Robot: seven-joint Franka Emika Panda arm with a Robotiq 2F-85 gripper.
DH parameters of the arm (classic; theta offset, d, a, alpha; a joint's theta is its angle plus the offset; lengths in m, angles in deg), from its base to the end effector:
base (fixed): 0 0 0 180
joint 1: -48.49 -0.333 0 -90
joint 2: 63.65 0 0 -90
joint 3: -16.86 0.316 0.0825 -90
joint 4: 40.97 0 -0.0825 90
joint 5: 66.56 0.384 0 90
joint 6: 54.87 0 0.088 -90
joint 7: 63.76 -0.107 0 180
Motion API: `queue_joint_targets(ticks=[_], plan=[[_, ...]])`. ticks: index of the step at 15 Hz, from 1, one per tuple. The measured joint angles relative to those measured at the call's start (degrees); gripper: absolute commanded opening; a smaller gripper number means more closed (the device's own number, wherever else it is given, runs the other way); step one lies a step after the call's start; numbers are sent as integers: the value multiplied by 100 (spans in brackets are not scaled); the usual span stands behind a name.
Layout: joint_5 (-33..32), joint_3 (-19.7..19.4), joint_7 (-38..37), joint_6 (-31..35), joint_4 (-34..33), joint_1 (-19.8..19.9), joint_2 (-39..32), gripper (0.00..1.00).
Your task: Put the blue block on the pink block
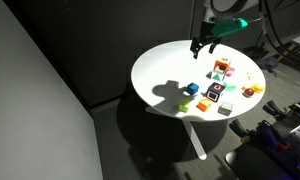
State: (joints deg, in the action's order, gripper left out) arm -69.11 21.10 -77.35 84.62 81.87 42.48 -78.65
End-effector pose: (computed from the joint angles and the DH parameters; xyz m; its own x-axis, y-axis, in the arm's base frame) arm 0.5624 0.1011 0.2836 0.9991 -0.0276 0.0313 -0.0277 -0.9996 0.0035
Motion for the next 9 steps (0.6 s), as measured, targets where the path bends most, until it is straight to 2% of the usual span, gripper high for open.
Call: queue_joint_targets(ticks=[9], plan=[[0,-191,328,123,-640,1,-973,100]])
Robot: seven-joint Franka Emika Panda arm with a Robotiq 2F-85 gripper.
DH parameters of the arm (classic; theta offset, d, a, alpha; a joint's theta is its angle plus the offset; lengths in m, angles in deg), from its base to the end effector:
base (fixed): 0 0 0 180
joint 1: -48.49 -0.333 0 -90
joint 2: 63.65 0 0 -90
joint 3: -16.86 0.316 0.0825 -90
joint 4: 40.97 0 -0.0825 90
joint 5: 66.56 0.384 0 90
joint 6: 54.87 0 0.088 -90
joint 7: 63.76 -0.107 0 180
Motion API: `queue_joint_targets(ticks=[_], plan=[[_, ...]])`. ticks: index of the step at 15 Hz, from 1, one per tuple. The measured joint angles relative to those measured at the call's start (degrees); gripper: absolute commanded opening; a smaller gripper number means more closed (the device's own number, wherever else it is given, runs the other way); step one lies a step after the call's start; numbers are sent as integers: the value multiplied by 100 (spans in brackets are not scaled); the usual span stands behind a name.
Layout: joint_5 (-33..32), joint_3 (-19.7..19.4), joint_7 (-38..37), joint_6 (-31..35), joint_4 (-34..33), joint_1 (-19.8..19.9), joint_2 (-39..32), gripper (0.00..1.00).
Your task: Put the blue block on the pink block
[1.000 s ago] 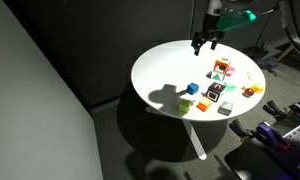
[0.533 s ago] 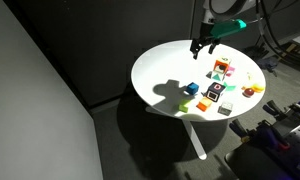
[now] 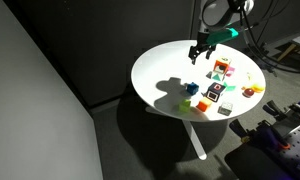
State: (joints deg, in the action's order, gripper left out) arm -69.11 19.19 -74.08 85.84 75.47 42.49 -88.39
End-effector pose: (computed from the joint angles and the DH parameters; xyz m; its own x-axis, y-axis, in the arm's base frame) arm 0.5931 0.0864 0.2305 1.0000 -0.0039 -0.0057 -0.0038 -0.9999 0.0121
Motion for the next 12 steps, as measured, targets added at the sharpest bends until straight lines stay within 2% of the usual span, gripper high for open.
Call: queue_joint_targets(ticks=[12], plan=[[2,0,99,-9,-239,0,-254,100]])
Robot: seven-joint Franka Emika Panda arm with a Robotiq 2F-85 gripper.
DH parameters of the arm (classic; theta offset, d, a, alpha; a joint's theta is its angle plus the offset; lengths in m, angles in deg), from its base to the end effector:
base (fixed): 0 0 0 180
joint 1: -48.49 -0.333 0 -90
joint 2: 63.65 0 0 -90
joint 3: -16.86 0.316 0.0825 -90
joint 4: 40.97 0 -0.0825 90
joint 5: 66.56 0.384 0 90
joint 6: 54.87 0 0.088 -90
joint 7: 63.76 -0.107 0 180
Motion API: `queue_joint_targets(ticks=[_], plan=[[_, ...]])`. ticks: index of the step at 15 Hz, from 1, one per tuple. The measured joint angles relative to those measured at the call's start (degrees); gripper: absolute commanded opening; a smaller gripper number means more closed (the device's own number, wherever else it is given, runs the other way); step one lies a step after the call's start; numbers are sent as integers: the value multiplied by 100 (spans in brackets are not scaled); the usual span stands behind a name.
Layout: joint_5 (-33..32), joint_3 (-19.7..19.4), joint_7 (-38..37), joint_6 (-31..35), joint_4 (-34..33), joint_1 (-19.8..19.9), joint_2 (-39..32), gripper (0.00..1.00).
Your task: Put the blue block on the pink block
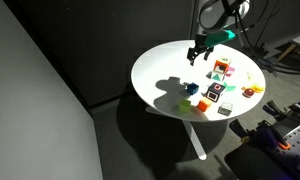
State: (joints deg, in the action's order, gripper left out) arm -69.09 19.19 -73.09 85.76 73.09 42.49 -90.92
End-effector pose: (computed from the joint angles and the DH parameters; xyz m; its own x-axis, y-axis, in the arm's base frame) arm 0.6029 0.0876 0.2200 0.9999 0.0124 -0.0101 0.0125 -0.9999 0.0108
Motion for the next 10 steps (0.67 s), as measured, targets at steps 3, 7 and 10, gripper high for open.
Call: queue_joint_targets(ticks=[3,7,10], plan=[[0,0,0,0,6,-11,-24,100],[0,0,-1,5,6,-30,-195,100],[0,-18,-4,41,5,-39,-342,100]])
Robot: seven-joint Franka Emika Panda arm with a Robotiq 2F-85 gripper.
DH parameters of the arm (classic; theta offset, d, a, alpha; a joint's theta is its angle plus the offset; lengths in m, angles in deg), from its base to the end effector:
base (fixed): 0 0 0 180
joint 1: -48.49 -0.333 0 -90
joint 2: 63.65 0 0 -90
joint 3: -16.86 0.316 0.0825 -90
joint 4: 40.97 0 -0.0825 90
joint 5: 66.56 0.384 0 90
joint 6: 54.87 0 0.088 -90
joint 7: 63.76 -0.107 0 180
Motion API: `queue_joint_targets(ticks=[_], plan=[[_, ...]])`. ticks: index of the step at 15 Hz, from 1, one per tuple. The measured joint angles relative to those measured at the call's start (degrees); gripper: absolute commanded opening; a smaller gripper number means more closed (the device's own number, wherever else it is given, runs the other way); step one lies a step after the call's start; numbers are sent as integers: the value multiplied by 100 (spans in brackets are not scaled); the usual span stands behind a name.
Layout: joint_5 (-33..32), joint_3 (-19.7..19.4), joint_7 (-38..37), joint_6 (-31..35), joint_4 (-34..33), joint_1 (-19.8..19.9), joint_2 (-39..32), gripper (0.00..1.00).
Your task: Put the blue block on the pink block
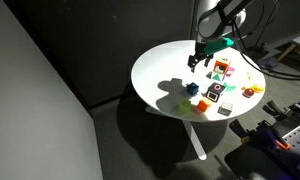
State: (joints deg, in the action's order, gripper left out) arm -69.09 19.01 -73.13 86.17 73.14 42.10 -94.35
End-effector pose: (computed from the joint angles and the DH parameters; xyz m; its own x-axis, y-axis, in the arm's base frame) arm 0.5952 0.0891 0.1840 0.9979 0.0156 -0.0633 0.0167 -0.9997 0.0168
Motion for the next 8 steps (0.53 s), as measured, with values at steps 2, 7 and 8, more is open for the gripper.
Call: queue_joint_targets(ticks=[2,7,8], plan=[[0,-40,-2,46,-1,-18,-98,100],[-2,-108,0,201,0,-26,-344,100],[-3,-118,3,247,1,-27,-400,100]])
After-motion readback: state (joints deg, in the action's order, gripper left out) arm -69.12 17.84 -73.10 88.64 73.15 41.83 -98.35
